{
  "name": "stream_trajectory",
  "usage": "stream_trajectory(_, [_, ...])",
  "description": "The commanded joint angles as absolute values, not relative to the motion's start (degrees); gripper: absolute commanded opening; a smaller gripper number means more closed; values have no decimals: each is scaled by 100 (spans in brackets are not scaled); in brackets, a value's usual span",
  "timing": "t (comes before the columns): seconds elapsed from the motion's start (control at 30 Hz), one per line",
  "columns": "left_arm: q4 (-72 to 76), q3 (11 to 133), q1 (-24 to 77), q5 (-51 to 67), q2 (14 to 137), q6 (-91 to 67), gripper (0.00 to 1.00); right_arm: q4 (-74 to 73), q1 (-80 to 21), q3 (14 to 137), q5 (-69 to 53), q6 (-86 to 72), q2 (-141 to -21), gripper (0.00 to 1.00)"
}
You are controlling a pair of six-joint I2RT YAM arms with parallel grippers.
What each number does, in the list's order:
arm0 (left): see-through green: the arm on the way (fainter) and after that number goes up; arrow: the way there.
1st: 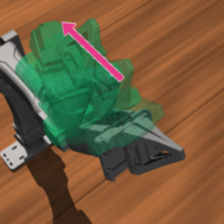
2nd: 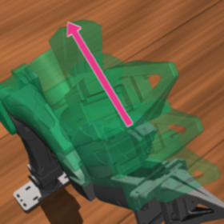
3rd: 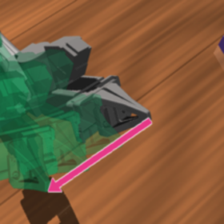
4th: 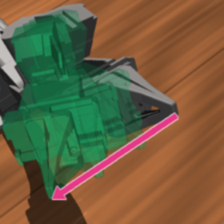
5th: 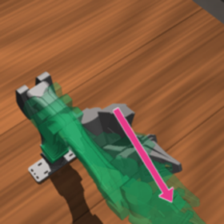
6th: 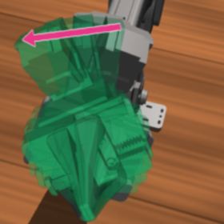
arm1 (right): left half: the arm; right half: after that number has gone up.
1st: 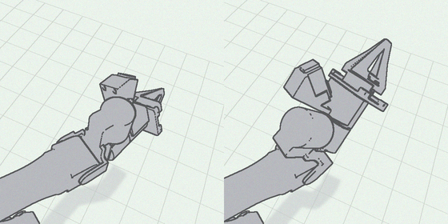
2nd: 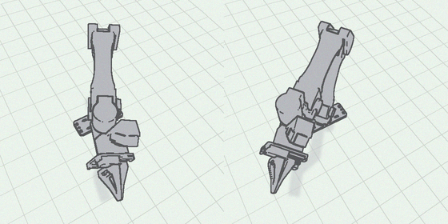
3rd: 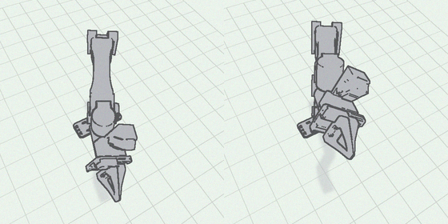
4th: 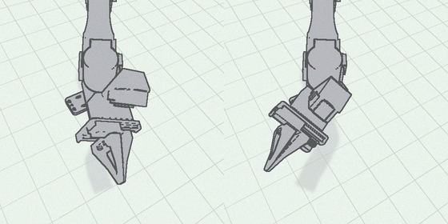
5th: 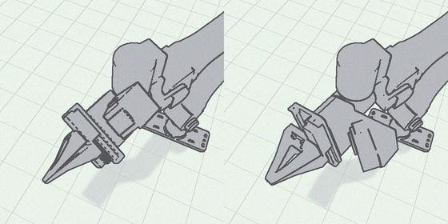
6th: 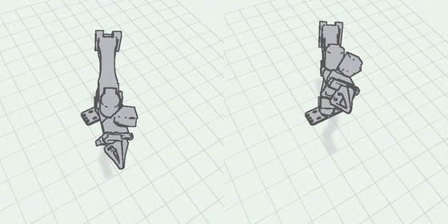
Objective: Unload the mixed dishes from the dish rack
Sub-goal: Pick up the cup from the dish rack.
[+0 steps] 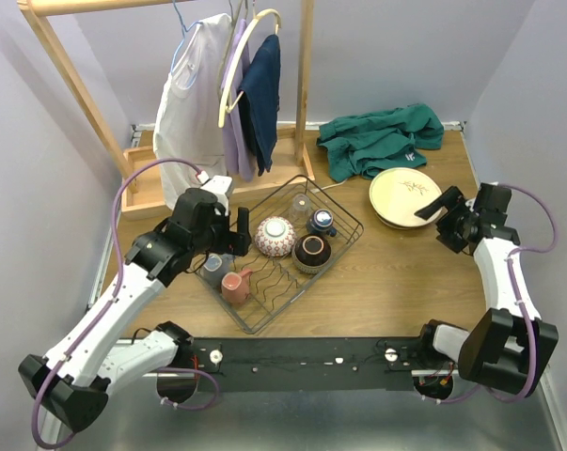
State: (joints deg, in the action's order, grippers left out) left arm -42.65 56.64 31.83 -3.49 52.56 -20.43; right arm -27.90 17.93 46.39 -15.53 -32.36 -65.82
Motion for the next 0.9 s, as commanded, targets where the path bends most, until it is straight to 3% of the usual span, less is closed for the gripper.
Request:
stream_trajectory(0.0, [-5614, 5915, 3164, -52, 5581, -2926, 99, -2540, 1758, 4448, -1828, -3313, -6346, 100])
stream_trajectory(0.23, [-5915, 5529, 3182, -44, 5581, -3541, 94, -2338, 1714, 4289, -2109, -3428, -6249, 100])
stream_trajectory(0.4, [-5801, 5239, 3313, -140, 5599, -3902, 82, -2215, 1617, 4219, -2197, -3445, -6293, 100])
stream_trajectory(0.87, [-5511, 5115, 4095, -712, 6319, -4218, 78, -2092, 1354, 4210, -2329, -3428, -6521, 100])
